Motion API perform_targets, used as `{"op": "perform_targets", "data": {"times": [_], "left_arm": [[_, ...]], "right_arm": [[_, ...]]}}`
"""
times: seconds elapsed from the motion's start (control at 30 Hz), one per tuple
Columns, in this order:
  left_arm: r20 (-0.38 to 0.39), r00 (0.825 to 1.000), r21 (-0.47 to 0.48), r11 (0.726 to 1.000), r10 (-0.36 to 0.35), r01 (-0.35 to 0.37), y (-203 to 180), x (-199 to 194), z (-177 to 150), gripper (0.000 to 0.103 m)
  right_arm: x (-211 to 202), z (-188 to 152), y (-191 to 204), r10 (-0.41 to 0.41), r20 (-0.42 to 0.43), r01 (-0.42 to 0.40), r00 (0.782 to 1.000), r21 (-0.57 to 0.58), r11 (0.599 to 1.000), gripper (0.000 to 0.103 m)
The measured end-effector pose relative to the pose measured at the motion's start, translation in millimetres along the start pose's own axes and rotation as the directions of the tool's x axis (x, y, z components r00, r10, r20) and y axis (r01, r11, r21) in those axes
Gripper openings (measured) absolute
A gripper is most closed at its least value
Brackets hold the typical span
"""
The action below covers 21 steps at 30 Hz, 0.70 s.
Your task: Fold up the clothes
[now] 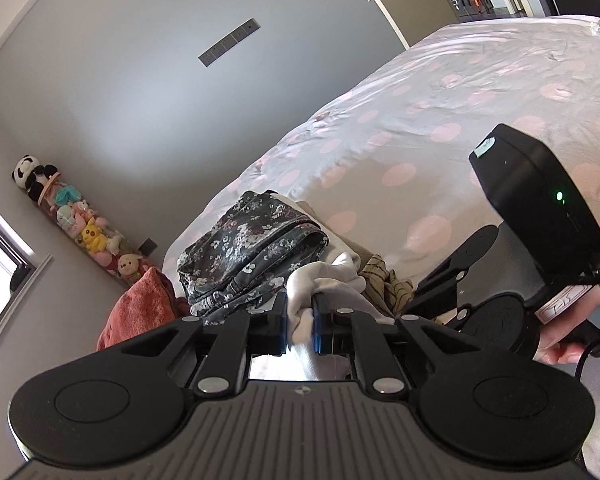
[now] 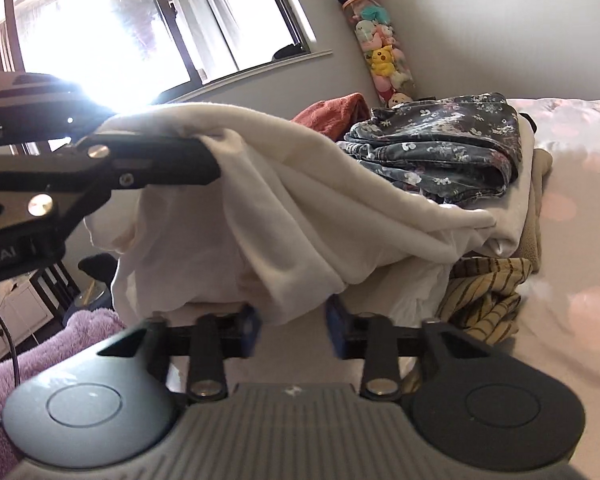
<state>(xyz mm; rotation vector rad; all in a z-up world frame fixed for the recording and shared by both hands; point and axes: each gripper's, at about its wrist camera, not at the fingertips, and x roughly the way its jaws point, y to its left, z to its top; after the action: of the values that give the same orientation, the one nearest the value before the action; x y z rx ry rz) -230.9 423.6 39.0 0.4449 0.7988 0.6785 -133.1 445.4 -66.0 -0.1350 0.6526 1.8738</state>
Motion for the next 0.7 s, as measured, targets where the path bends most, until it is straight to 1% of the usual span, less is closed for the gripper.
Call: {"op": "perform_targets", "data": {"times": [0.03, 0.13, 0.23, 0.27, 0.33, 0.4, 0.43, 0.47, 0.5, 0.57, 0.63, 0.7], "left_arm": [[0.003, 1.0, 0.003, 1.0, 0.005, -0.005, 2, 0, 1, 0.009], [0.012, 1.0, -0.008, 1.0, 0.013, -0.013, 11, 2, 3, 0.009], [0.018, 1.0, -0.014, 1.0, 0.014, -0.014, 18, 3, 3, 0.009], [0.017, 1.0, -0.009, 1.0, 0.016, -0.016, 19, 3, 3, 0.009], [0.014, 1.0, -0.003, 1.0, 0.018, -0.018, 20, 2, 2, 0.009], [0.012, 1.0, 0.003, 1.0, 0.02, -0.02, 21, 1, 1, 0.009], [0.012, 1.0, 0.002, 1.0, 0.021, -0.021, 22, 2, 1, 0.009], [0.014, 1.0, -0.002, 1.0, 0.022, -0.022, 24, 2, 1, 0.009], [0.015, 1.0, -0.005, 1.0, 0.023, -0.023, 25, 2, 1, 0.009], [0.017, 1.0, -0.009, 1.0, 0.027, -0.027, 29, 4, 1, 0.009], [0.018, 0.999, -0.013, 0.999, 0.029, -0.029, 34, 6, 1, 0.009], [0.02, 0.999, -0.016, 0.999, 0.03, -0.03, 40, 8, 1, 0.009]], "right_arm": [[1, 1, 2, 0.002, -0.006, -0.002, 1.0, 0.001, 1.0, 0.0], [-3, 0, 7, 0.034, -0.001, -0.034, 0.999, 0.042, 0.999, 0.0], [-8, -6, 22, 0.084, 0.002, -0.084, 0.996, 0.063, 0.994, 0.0], [-9, -8, 29, 0.085, -0.005, -0.085, 0.996, 0.046, 0.995, 0.0], [-10, -12, 43, 0.031, -0.008, -0.031, 0.999, -0.053, 0.998, 0.0], [-10, -15, 46, -0.033, 0.002, 0.033, 0.999, -0.15, 0.988, 0.006], [-9, -14, 43, -0.057, 0.007, 0.057, 0.998, -0.187, 0.981, 0.006], [-8, -13, 41, -0.08, 0.012, 0.081, 0.997, -0.223, 0.971, 0.01], [-7, -12, 39, -0.103, 0.019, 0.105, 0.994, -0.258, 0.96, 0.024], [-2, -7, 34, -0.144, 0.05, 0.153, 0.988, -0.351, 0.924, 0.041], [2, -2, 34, -0.161, 0.073, 0.177, 0.984, -0.449, 0.876, 0.041], [10, 1, 34, -0.154, 0.082, 0.174, 0.985, -0.543, 0.821, 0.041]]}}
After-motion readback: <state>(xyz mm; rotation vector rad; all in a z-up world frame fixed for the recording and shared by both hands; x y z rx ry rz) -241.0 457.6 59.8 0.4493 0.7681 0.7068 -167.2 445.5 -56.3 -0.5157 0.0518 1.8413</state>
